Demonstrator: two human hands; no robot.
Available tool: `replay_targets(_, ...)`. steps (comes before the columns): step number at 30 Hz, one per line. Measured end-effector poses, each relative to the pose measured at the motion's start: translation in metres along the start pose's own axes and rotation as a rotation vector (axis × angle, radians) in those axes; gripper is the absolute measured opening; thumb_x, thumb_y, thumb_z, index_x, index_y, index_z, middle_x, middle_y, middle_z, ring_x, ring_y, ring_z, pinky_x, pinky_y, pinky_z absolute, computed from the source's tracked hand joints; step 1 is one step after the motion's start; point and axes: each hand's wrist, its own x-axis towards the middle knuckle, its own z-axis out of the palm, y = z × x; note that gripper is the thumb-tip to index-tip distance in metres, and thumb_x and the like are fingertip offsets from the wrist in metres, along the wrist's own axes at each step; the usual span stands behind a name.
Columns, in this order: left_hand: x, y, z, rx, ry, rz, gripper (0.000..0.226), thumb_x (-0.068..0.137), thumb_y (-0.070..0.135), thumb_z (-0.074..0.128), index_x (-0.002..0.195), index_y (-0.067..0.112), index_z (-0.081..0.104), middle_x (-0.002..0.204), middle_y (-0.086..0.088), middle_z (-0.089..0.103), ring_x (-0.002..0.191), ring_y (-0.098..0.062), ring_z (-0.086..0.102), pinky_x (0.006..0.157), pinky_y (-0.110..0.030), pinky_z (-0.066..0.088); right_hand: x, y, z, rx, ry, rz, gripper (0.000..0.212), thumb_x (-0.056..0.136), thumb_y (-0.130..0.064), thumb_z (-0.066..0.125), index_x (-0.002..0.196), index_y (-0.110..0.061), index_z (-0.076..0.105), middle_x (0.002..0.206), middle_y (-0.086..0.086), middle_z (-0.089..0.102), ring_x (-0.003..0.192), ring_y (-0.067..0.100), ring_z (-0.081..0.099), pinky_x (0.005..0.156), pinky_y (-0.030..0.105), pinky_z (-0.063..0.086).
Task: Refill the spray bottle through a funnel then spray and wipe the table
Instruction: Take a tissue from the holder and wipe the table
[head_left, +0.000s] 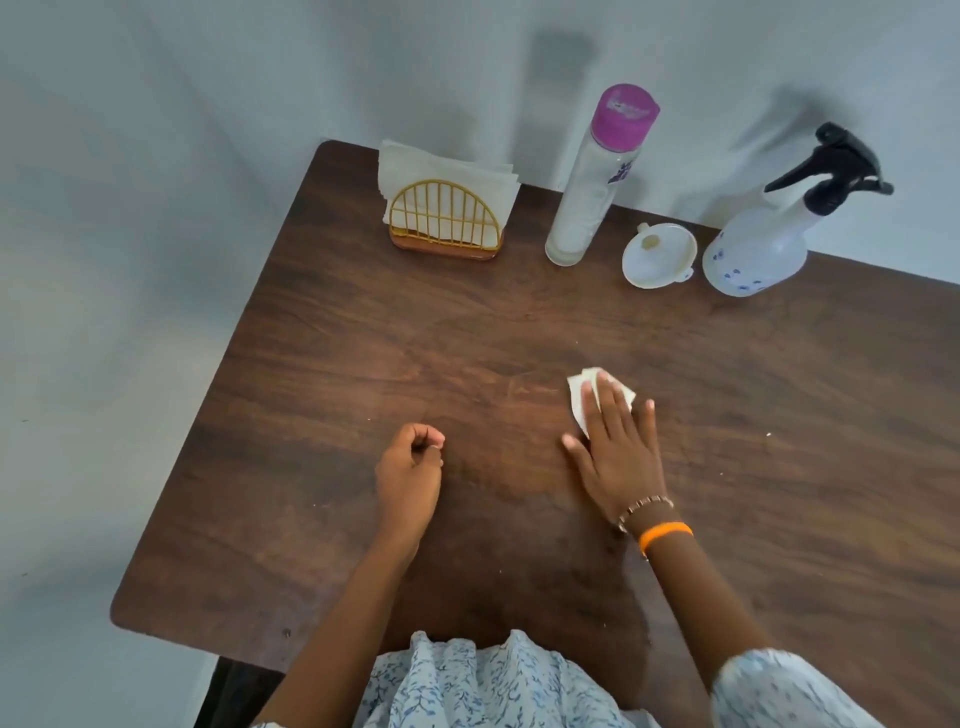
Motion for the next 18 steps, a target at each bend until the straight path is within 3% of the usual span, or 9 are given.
replay_targets(3,-0.001,0.0,0.001,0.011,0.004,0.011,0.019,0.089,0.006,0.05,0.083,0.021,0.059,0.079,0.005,0.06,0.075,-0.015,0.057,0.066,-0.023,0.042,0.022,-0.038,0.003,0.069,0.027,0.001,0.073,0.089,-0.054,0.023,0.145,-0.007,0.024,0.153,0.011,0.021,0.142,0.025,0.018,0.111,0.045,-0.005)
replay_targets(5,-0.001,0.001,0.0,0.014,0.014,0.03,0.018,0.089,0.007,0.05,0.085,0.021,0.06,0.082,0.004,0.061,0.077,-0.015,0.058,0.071,-0.025,0.043,0.004,-0.071,0.011,0.045,0.04,-0.196,0.071,0.088,-0.051,0.031,0.142,-0.005,0.03,0.15,0.012,0.028,0.14,0.027,0.021,0.11,0.047,0.002)
replay_targets(7,0.0,0.001,-0.001,0.018,0.017,0.042,0.017,0.089,0.006,0.051,0.087,0.019,0.06,0.085,0.001,0.063,0.077,-0.016,0.059,0.074,-0.027,0.045,-0.039,-0.088,0.019,0.012,-0.027,-0.402,0.07,0.09,-0.053,0.031,0.144,-0.009,0.027,0.151,0.01,0.026,0.142,0.023,0.014,0.112,0.047,0.006)
replay_targets(10,0.002,-0.002,-0.001,0.044,0.001,0.031,0.016,0.09,0.008,0.05,0.089,0.02,0.061,0.086,0.002,0.063,0.078,-0.015,0.058,0.072,-0.026,0.044,-0.084,-0.06,0.021,-0.04,-0.082,-0.5,0.07,0.09,-0.056,0.031,0.146,-0.014,0.022,0.153,0.006,0.024,0.141,0.02,0.017,0.112,0.046,0.009)
replay_targets(12,0.001,-0.003,0.0,0.053,-0.016,0.017,0.016,0.091,0.009,0.05,0.089,0.021,0.061,0.084,0.004,0.061,0.076,-0.011,0.057,0.067,-0.022,0.042,-0.083,-0.022,0.015,-0.078,-0.067,-0.389,0.069,0.09,-0.055,0.029,0.146,-0.015,0.021,0.152,0.005,0.025,0.14,0.02,0.02,0.113,0.047,0.007)
replay_targets(15,0.0,-0.003,0.004,0.053,-0.033,0.022,0.017,0.091,0.01,0.05,0.087,0.023,0.06,0.082,0.006,0.06,0.075,-0.011,0.056,0.064,-0.021,0.042,-0.045,0.024,-0.004,-0.114,-0.066,-0.108,0.071,0.093,-0.057,0.01,0.146,-0.012,0.022,0.153,0.008,0.021,0.141,0.022,0.018,0.112,0.045,-0.002)
replay_targets(18,0.002,-0.004,0.006,0.058,-0.033,0.028,0.019,0.091,0.011,0.05,0.085,0.027,0.06,0.083,0.007,0.06,0.079,-0.015,0.058,0.07,-0.026,0.044,0.012,0.015,-0.016,-0.051,-0.08,0.039,0.086,0.082,-0.065,-0.003,0.148,-0.011,0.009,0.157,0.007,0.005,0.145,0.02,0.003,0.11,0.041,-0.015)
